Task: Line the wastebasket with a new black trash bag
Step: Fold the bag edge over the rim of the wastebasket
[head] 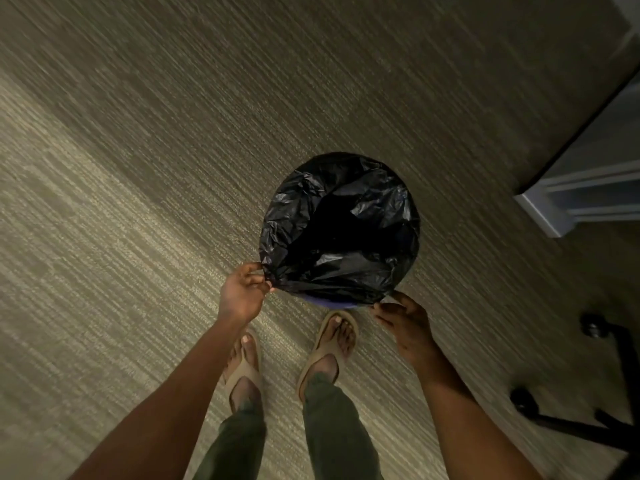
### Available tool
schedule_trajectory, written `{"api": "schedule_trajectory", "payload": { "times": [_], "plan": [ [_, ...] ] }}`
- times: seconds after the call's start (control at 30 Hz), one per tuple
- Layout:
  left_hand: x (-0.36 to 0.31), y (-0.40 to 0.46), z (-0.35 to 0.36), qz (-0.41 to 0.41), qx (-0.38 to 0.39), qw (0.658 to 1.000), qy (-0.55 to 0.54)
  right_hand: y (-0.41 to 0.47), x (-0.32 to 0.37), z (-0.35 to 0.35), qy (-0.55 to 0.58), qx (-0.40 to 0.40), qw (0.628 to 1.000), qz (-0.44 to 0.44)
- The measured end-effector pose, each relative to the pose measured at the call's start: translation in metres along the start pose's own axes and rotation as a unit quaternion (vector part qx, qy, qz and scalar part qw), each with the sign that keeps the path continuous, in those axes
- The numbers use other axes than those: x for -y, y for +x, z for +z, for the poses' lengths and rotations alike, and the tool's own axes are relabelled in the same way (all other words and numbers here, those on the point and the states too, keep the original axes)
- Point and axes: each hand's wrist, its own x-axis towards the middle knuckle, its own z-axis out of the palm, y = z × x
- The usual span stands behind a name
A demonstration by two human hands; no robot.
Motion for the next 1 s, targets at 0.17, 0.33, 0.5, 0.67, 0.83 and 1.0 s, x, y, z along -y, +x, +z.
{"api": "schedule_trajectory", "payload": {
  "times": [0.17, 0.33, 0.5, 0.67, 0.83, 1.0],
  "plan": [
    [-0.004, 0.006, 0.002, -0.002, 0.029, 1.0, 0.012, 0.003, -0.006, 0.004, -0.024, 0.03, 0.999, 0.016],
    [-0.005, 0.007, 0.004, 0.025, 0.007, 0.996, 0.086, 0.002, -0.008, 0.011, -0.043, 0.02, 0.998, 0.047],
    [-0.017, -0.006, 0.006, 0.132, -0.012, 0.963, 0.235, 0.014, -0.009, 0.02, -0.142, -0.024, 0.989, 0.032],
    [-0.02, 0.0, 0.001, 0.18, -0.009, 0.938, 0.295, 0.029, 0.0, 0.022, -0.183, -0.062, 0.981, 0.005],
    [-0.039, 0.005, -0.013, -0.006, 0.071, 0.997, -0.032, 0.025, 0.024, 0.012, 0.03, -0.077, 0.996, 0.021],
    [-0.074, -0.01, -0.023, -0.016, -0.019, 0.99, -0.139, 0.023, 0.067, 0.007, 0.048, -0.181, 0.978, -0.093]
  ]
}}
